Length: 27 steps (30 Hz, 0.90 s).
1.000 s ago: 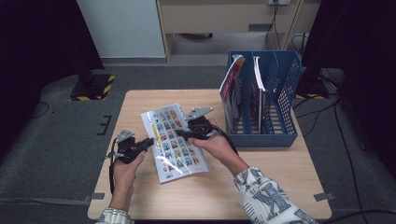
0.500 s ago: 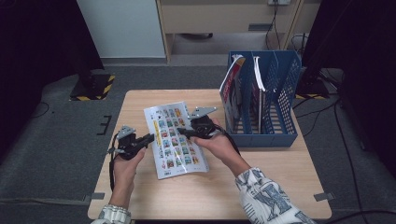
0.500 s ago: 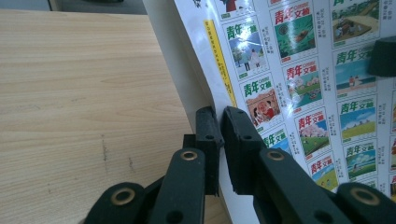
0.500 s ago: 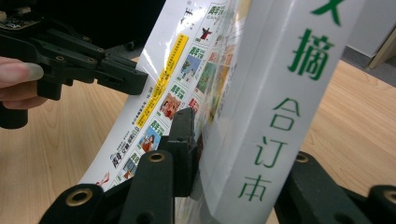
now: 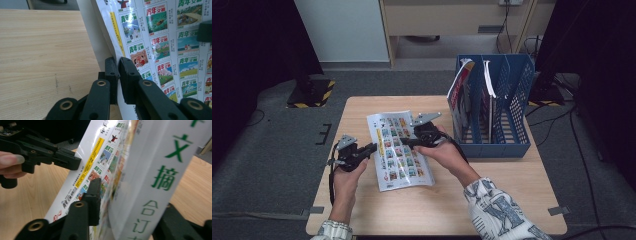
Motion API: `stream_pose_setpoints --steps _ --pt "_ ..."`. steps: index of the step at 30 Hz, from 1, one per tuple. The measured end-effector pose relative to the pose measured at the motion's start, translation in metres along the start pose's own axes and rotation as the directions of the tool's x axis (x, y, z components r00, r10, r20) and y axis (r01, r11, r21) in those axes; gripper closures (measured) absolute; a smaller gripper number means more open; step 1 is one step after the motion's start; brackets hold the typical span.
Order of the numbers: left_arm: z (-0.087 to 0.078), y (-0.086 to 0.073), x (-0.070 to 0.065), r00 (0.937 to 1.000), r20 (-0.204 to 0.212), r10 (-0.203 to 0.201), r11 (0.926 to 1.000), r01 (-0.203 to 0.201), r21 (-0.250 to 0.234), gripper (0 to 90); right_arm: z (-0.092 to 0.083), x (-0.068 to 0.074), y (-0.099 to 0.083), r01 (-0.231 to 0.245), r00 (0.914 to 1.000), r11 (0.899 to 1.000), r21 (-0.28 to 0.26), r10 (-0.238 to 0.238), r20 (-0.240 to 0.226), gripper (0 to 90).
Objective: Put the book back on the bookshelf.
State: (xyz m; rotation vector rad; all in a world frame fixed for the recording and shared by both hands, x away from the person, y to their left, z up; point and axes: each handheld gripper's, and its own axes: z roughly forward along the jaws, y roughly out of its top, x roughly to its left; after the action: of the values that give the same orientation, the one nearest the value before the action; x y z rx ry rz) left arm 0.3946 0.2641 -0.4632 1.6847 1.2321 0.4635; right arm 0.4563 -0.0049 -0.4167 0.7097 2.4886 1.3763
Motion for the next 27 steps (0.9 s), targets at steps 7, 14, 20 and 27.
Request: stream_pose_setpoints --steps 7,14,20,27 --pt "-0.009 0.009 0.001 0.9996 -0.022 -0.018 0.9979 0.017 -0.063 84.5 0.002 0.000 0.003 0.013 0.9990 0.997 -0.076 -0.009 0.043 69.7" --pt "-0.017 0.022 -0.009 0.9982 -0.055 0.026 0.9925 -0.032 -0.118 85.0 -0.002 0.000 0.006 0.028 0.9970 0.988 -0.155 -0.017 0.075 70.4" --pt "-0.017 0.016 -0.008 0.9970 -0.059 0.050 0.9921 -0.056 -0.113 84.6 -0.002 0.001 -0.001 0.037 0.9971 0.985 -0.168 -0.025 0.072 71.3" --pt "-0.018 0.009 -0.004 0.9972 -0.062 0.042 0.9921 -0.049 -0.116 80.0 -0.005 0.005 -0.005 0.050 0.9976 0.981 -0.186 -0.041 0.056 72.3"
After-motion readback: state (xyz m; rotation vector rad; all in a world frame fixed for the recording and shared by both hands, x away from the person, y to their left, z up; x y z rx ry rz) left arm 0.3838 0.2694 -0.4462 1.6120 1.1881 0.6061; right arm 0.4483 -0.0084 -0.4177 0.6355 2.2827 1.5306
